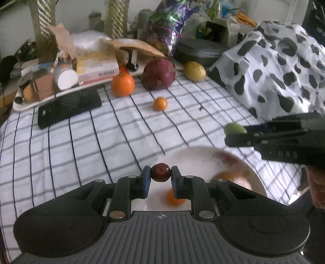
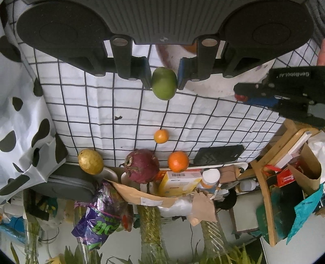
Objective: Organize fruits
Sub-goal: 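Carry the red fruit and green lime toward the plate with both tools, then lower the red fruit and green lime into the plate and open both tools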
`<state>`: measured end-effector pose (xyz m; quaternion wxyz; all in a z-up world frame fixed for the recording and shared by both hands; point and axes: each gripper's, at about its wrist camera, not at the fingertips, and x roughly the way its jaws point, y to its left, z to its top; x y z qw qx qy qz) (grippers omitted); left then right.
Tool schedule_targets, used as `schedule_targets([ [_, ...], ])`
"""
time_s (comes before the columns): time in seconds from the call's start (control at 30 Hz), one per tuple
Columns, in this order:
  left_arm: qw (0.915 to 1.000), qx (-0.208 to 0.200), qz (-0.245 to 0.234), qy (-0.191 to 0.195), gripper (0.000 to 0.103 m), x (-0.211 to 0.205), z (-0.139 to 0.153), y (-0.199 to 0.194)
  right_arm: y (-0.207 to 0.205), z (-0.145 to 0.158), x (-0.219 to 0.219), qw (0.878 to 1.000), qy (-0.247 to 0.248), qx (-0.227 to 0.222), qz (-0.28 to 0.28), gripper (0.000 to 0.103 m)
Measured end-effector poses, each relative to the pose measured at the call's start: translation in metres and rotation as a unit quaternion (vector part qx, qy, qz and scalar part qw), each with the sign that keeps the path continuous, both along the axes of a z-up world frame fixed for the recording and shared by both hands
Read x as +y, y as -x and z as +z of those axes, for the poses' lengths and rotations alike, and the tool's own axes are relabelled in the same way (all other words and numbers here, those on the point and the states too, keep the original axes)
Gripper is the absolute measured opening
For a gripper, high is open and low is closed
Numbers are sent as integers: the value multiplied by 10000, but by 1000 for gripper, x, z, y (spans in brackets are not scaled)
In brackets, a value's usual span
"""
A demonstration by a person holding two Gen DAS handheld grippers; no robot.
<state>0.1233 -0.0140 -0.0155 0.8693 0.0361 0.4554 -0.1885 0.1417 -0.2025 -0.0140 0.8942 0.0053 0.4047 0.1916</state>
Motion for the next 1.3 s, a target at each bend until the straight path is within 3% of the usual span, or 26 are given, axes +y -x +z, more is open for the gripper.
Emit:
schedule_targets([
  [0.33, 9989, 81, -42, -455, 23, -1, -7, 20, 17, 0, 2, 9999, -146, 89, -3, 28],
  [0.4, 9985, 64, -78, -542, 37, -1, -8, 24, 17, 1, 4, 9998, -184, 109, -4, 28],
  [0.47, 9980, -44, -128, -619, 60, -2, -6, 30, 17, 0, 6, 9997, -204, 132, 12, 28],
  [1.03, 9985, -213, -125, -494, 62, 5, 1, 51, 0, -10, 35, 9969, -443, 630, 145, 29],
  [1.07, 9986, -211, -109, -479, 62, 6, 2, 51, -1, -12, 35, 9962, -493, 711, 134, 32],
  [1.13, 9987, -216, -79, -461, 62, 7, 2, 51, -4, -15, 35, 9944, -628, 842, 94, 54],
  [1.17, 9987, -218, -71, -458, 62, 8, 2, 51, -3, -14, 34, 9944, -663, 821, 68, 59],
  [1.23, 9987, -221, -49, -451, 62, 8, 3, 51, 0, -11, 31, 9955, -637, 700, 17, 78],
  [1.3, 9988, -223, 1, -426, 62, 8, 3, 54, 4, -7, 27, 9966, -591, 578, -42, 84],
])
